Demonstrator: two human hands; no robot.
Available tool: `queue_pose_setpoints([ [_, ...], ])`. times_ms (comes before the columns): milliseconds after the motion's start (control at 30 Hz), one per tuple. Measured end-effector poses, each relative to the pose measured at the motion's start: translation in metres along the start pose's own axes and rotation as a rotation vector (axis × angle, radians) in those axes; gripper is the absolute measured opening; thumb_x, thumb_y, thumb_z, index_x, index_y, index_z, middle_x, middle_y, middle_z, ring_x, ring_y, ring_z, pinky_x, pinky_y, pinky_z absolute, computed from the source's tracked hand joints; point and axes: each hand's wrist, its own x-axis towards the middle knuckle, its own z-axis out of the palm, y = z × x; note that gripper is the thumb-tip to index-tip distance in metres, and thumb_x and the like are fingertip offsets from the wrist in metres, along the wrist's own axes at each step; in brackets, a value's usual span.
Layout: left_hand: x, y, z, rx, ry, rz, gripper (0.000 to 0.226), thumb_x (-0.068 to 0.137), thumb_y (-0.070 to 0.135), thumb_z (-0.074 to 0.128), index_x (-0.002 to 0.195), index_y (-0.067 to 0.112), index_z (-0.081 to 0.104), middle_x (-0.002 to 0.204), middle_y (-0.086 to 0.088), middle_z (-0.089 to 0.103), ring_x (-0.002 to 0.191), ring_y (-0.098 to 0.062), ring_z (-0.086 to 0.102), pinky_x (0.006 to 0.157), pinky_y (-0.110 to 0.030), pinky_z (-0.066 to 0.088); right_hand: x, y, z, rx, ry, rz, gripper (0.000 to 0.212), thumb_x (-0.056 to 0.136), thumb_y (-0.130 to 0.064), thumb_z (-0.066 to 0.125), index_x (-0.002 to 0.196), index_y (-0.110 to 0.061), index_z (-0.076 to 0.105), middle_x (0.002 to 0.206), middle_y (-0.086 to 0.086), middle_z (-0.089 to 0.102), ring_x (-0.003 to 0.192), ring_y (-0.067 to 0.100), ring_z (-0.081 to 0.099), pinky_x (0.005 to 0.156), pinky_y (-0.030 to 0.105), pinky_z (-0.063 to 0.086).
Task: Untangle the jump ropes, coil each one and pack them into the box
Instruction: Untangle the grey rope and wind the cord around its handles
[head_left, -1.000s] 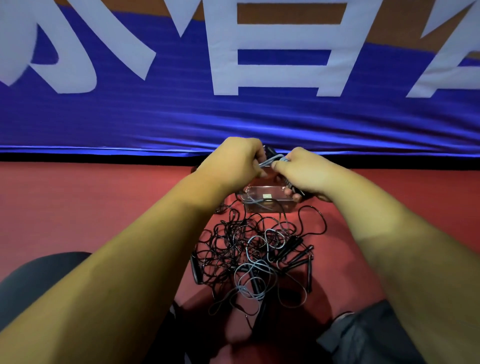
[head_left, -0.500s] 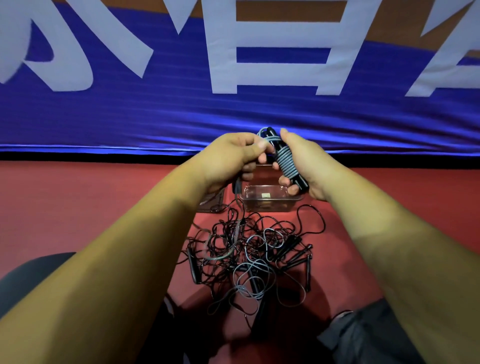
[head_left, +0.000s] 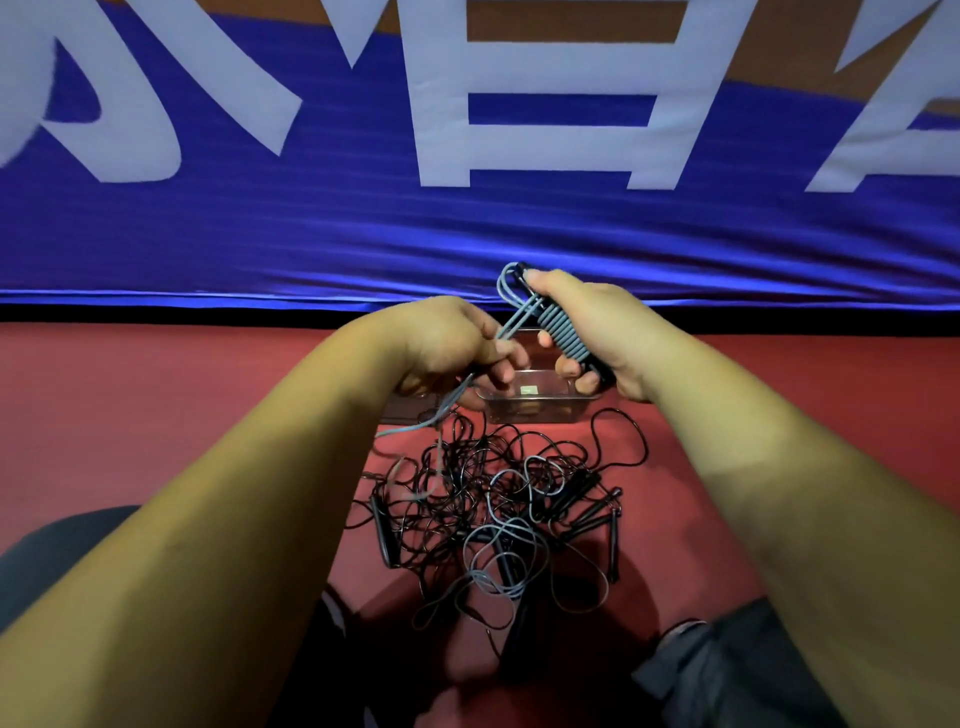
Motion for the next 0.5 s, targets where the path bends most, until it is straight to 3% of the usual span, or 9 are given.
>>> queue_pose_setpoints([
  [133, 0.003, -0.008, 0.007, 0.005, 0.007, -0.087, 0.03, 0.113, 0.015, 0.042, 0.106, 0.006, 0.07, 0.075, -0.007, 0.067, 0.073, -0.021, 0.072, 0.077, -0.041, 0.061, -0.004, -0.001, 0.005, -0.031, -0.073, -0.004, 0.027, 0.097, -0.044, 0.064, 0.1, -0.018, 0.061, 0.079, 0.006, 0.06, 0.046, 0.017, 0.04, 0.052, 0.022, 0.024],
  [233, 0.006, -0.013, 0.007, 0.074, 0.032, -0.103, 0.03, 0.112, 0.018, 0.045, 0.101, 0.006, 0.07, 0.082, -0.009, 0.073, 0.084, -0.026, 0.075, 0.079, -0.041, 0.057, -0.006, -0.001, 0.008, 0.01, -0.154, 0.033, 0.021, 0.098, -0.036, 0.06, 0.092, -0.015, 0.06, 0.075, 0.005, 0.058, 0.047, 0.016, 0.036, 0.051, 0.02, 0.021],
  [300, 0.005, -0.014, 0.006, 0.13, 0.047, -0.119, 0.03, 0.112, 0.02, 0.046, 0.101, 0.007, 0.07, 0.089, -0.009, 0.076, 0.093, -0.027, 0.075, 0.072, -0.036, 0.056, -0.006, -0.001, 0.007, 0.038, -0.181, 0.058, 0.02, 0.096, -0.033, 0.058, 0.09, -0.014, 0.059, 0.075, 0.005, 0.059, 0.049, 0.017, 0.035, 0.049, 0.019, 0.021],
  [400, 0.003, -0.013, 0.006, 0.175, 0.073, -0.081, 0.028, 0.111, 0.019, 0.048, 0.097, 0.01, 0.07, 0.094, -0.008, 0.075, 0.093, -0.024, 0.072, 0.057, -0.027, 0.055, -0.005, -0.001, 0.004, 0.052, -0.218, 0.071, 0.018, 0.097, -0.03, 0.054, 0.093, -0.013, 0.058, 0.076, 0.004, 0.06, 0.049, 0.017, 0.033, 0.046, 0.018, 0.021],
  [500, 0.003, -0.014, 0.0, 0.106, 0.049, -0.008, 0.022, 0.109, 0.007, 0.05, 0.099, 0.01, 0.07, 0.097, -0.011, 0.072, 0.082, -0.016, 0.067, 0.058, -0.02, 0.053, -0.005, -0.002, 0.003, 0.086, -0.24, 0.082, 0.022, 0.096, -0.031, 0.052, 0.087, -0.012, 0.057, 0.078, 0.006, 0.058, 0.049, 0.017, 0.032, 0.043, 0.018, 0.019],
])
